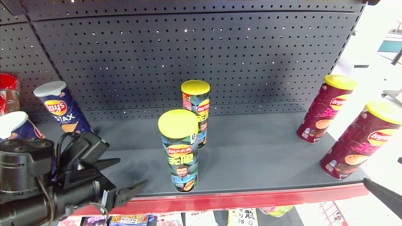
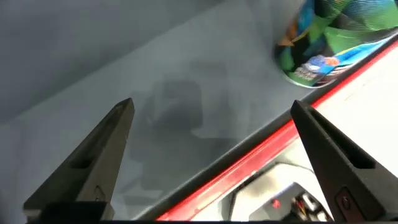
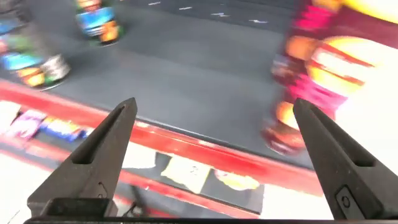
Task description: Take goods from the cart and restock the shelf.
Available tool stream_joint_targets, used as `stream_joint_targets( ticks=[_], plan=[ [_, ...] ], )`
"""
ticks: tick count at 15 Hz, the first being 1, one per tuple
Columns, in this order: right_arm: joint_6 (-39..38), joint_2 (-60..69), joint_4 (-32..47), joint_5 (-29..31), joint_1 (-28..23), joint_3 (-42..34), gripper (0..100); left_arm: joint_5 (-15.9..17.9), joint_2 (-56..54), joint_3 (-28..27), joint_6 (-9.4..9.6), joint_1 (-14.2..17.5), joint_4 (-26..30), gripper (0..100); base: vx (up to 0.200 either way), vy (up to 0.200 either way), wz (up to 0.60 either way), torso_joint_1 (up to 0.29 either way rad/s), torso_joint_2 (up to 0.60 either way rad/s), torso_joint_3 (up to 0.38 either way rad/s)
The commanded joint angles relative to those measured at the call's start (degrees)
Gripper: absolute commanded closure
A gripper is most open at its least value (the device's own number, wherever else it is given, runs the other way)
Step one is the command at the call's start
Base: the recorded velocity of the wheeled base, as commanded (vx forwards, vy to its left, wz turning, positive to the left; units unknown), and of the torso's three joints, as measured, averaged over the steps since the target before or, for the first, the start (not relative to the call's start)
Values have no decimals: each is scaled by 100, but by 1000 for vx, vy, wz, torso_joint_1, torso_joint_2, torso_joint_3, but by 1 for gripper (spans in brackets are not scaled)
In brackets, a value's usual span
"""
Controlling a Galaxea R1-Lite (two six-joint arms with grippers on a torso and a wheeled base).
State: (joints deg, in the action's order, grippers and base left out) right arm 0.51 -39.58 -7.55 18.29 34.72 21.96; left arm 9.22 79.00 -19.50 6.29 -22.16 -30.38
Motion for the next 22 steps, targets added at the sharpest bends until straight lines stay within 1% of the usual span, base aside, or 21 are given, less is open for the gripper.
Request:
stream_joint_targets(
  ticks=[1,2,4,6,8,18,22],
  plan=[
    [-16,671,192,-18,-501,-156,0,-8,459,-159,13,-166,-3,0,0,0,0,0,0,0],
    [-16,917,394,-36,-695,-218,0,-16,687,-282,13,-227,-12,0,0,0,0,0,0,0],
    [-16,1207,667,-27,-738,-236,0,-51,1004,-475,21,-253,-144,0,0,0,0,0,0,0],
    [-16,1295,763,-27,-765,-244,0,-78,1215,-607,21,-245,-320,0,0,0,0,0,0,0],
    [-25,1313,772,-27,-835,-253,0,-122,1329,-713,30,-271,-337,0,0,0,0,0,0,0],
    [-86,1322,772,-27,-835,-367,0,-113,1672,-1099,30,-350,-346,0,0,0,0,0,0,0],
    [-86,1322,763,-27,-835,-376,0,-122,1707,-1170,21,-500,-337,0,0,0,0,0,0,0]
  ],
)
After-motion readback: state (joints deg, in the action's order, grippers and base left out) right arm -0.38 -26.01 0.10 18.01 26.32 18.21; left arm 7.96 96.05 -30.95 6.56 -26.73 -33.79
